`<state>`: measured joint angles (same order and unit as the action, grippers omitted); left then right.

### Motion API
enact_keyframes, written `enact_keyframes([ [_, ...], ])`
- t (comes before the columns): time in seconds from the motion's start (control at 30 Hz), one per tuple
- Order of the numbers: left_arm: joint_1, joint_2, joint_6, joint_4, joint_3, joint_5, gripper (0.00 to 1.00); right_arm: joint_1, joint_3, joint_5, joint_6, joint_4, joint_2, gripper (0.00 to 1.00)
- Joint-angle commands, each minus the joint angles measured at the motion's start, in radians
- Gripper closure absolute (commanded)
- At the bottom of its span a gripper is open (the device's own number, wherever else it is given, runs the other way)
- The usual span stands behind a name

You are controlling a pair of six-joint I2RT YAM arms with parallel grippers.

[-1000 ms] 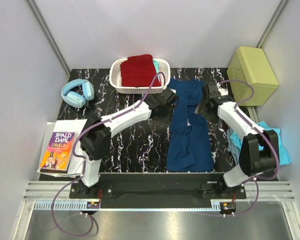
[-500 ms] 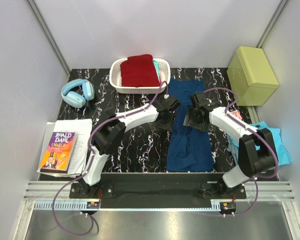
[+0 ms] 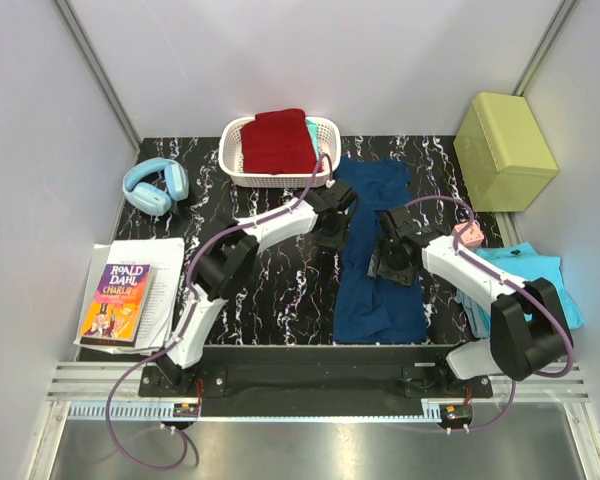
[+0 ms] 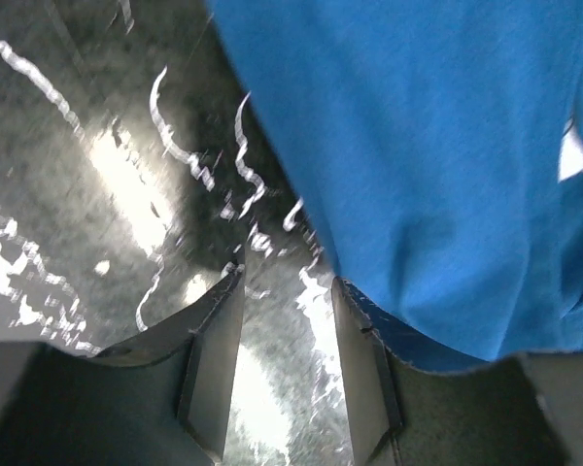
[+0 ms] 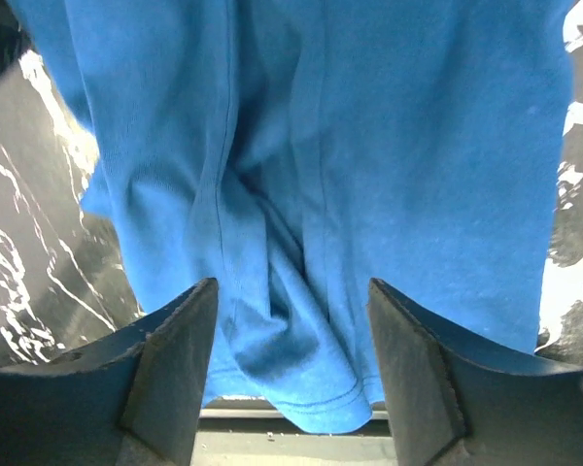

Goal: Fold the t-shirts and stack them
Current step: Grab the bottom of the folded rectangular tshirt with both arms

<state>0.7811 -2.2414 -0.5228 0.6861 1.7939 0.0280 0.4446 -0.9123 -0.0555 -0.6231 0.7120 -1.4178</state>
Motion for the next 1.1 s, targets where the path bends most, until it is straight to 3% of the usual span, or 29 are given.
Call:
enact_keyframes([
  [0.0, 0.001, -0.029, 0.004, -0.025, 0.065, -0.046, 0.54, 0.035, 0.036, 0.028, -0.024, 0.01, 0.046, 0.34],
  [0.13, 0.004, 0.008, -0.003, -0.025, 0.009, -0.048, 0.55, 0.069, 0.043, 0.026, -0.043, 0.05, 0.095, 0.37],
  [0.27, 0.026, 0.165, 0.006, -0.045, -0.126, -0.002, 0.56, 0.105, 0.042, -0.033, -0.075, 0.141, 0.2, 0.38],
  [0.5, 0.043, 0.31, -0.008, -0.088, -0.307, 0.016, 0.55, 0.144, 0.096, 0.029, -0.132, 0.21, 0.315, 0.44],
  [0.73, 0.043, 0.298, 0.003, -0.086, -0.291, 0.009, 0.55, 0.189, 0.115, 0.019, -0.2, 0.228, 0.284, 0.5],
  [1.07, 0.043, 0.316, 0.017, -0.08, -0.317, 0.003, 0.56, 0.236, 0.144, -0.035, -0.27, 0.139, 0.156, 0.47],
])
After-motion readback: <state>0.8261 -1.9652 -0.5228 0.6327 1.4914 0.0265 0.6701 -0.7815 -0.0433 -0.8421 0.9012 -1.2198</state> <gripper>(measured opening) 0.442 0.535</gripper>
